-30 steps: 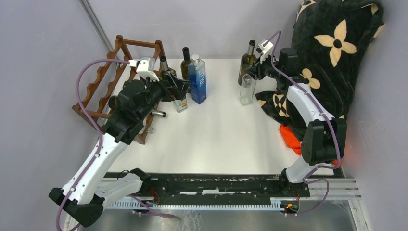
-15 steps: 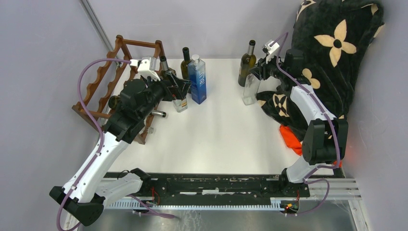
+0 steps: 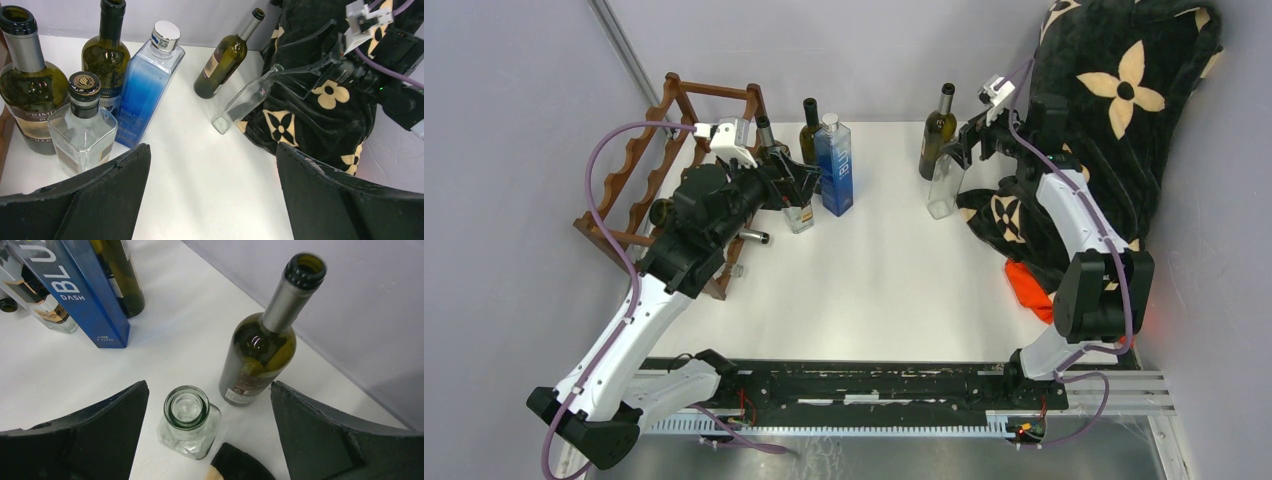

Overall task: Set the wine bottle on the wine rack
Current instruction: Move the wine bottle to the center of the board.

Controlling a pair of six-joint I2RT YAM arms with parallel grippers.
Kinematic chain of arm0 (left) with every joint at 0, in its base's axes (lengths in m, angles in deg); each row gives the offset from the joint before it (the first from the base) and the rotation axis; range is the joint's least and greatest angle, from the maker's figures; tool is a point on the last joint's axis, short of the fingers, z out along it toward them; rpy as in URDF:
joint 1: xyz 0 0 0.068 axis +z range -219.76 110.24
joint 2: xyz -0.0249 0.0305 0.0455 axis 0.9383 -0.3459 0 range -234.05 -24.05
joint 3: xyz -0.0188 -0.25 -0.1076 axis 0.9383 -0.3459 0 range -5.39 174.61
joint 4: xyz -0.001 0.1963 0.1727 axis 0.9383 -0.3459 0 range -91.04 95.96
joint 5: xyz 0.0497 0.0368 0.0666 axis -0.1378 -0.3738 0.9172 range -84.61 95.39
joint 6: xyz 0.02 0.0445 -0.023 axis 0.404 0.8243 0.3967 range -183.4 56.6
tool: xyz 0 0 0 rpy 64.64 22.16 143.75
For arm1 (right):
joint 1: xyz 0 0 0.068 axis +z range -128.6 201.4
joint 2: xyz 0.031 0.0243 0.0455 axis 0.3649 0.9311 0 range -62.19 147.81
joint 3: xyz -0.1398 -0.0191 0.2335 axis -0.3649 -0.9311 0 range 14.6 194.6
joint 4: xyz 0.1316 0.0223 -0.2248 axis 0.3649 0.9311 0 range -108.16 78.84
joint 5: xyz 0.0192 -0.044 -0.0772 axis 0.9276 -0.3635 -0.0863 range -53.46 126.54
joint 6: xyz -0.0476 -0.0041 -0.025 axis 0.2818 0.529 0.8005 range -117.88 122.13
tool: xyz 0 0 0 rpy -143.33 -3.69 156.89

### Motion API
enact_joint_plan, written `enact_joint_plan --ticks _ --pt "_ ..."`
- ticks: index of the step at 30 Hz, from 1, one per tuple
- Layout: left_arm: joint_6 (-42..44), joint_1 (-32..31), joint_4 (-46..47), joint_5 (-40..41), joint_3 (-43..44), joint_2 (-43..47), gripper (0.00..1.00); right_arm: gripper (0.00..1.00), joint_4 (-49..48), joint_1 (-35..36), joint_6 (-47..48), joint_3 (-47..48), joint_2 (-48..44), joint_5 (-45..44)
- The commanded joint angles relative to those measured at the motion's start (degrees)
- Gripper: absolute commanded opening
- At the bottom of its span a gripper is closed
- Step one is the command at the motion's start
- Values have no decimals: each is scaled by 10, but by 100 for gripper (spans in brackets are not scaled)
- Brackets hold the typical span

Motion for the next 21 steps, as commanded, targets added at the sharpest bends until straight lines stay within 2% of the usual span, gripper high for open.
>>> enact_joint_plan --ticks 1,3,8,11,15,21 --pt "-6 2 15 -9 19 0 100 98 63 -3 74 79 -47 34" --pt "-3 3 14 -9 22 -3 100 98 104 -3 110 101 -53 42" --pt "11 3 1 -4 39 -16 100 98 134 -3 156 117 -80 74" --pt "21 3 -11 0 50 -25 100 98 142 -3 144 128 -83 126" --pt "30 3 -26 4 61 -33 100 98 91 -2 80 117 -85 169" --pt "30 3 -31 11 63 -29 100 98 128 71 108 140 -67 130"
